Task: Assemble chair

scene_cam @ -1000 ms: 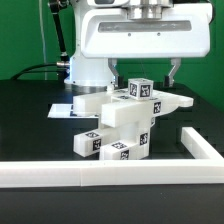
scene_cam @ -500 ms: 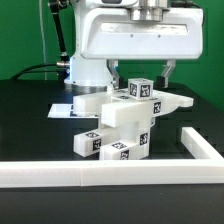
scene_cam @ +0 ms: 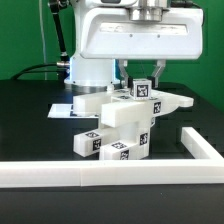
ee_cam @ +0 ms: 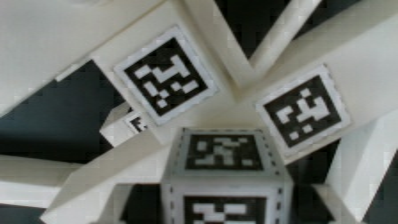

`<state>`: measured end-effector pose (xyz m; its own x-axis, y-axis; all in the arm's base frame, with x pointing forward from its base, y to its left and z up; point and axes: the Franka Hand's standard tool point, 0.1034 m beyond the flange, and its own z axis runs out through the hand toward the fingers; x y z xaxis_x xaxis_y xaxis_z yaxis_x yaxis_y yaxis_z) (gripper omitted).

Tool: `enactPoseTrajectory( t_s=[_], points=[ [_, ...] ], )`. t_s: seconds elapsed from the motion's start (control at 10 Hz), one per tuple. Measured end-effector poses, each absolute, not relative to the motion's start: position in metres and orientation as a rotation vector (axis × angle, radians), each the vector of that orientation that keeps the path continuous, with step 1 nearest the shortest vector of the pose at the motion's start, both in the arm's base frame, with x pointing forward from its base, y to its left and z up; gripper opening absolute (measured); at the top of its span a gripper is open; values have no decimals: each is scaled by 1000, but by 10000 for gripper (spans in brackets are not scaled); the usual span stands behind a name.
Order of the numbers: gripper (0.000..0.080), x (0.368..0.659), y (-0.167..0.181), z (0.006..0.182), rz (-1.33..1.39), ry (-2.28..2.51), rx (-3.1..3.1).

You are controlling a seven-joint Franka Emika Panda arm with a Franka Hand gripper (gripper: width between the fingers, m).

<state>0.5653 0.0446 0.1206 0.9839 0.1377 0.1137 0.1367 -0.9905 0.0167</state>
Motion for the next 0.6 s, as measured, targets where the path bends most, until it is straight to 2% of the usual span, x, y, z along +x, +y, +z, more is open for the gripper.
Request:
enactPoseTrajectory(
  t_s=[0.2, 0.6],
  points=[
    [287, 565, 45, 121, 180, 82, 3132],
    [287, 565, 43, 120, 176, -579, 3107]
  ],
)
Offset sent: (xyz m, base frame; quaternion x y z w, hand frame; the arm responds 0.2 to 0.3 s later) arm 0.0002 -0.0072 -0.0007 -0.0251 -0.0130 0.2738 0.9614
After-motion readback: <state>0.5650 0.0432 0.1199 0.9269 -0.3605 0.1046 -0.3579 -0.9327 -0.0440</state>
